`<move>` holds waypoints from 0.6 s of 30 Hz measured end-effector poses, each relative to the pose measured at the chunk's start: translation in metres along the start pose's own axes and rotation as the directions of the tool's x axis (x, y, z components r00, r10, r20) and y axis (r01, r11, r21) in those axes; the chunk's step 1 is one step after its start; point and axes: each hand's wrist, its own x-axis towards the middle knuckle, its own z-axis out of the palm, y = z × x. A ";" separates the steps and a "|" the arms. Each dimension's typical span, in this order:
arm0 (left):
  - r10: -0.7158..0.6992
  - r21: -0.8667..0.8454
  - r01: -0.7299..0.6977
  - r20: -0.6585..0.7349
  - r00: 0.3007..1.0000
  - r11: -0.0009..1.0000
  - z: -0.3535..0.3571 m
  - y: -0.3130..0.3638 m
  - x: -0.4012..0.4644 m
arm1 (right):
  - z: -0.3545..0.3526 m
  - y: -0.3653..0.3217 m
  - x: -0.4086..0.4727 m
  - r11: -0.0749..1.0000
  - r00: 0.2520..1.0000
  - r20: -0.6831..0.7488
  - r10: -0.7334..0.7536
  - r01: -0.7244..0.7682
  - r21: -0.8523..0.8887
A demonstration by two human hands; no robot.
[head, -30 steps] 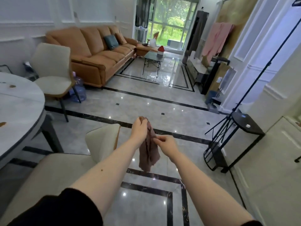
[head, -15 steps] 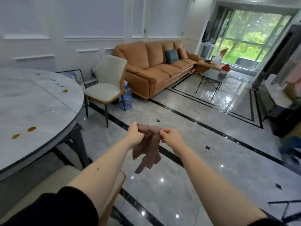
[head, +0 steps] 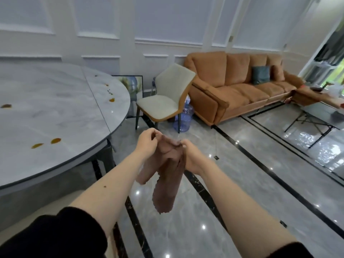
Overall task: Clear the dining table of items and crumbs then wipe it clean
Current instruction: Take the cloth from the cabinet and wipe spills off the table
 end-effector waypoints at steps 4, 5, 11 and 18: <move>-0.017 0.017 0.018 -0.060 0.998 1.000 0.009 -0.004 0.062 | -0.010 -0.034 0.044 0.984 0.948 0.310 0.077 -0.023 -0.174; -0.021 0.023 0.023 -0.067 0.998 0.999 0.011 -0.005 0.081 | -0.012 -0.044 0.058 0.977 0.936 0.337 0.104 -0.034 -0.209; -0.142 -0.011 0.141 -0.038 0.989 0.990 0.027 -0.015 0.156 | -0.016 -0.083 0.157 0.976 0.993 0.041 0.113 -0.103 -0.193; -0.588 -0.003 0.590 0.092 0.804 0.807 0.059 -0.045 0.233 | -0.033 -0.147 0.261 0.991 0.988 0.115 0.106 -0.115 0.071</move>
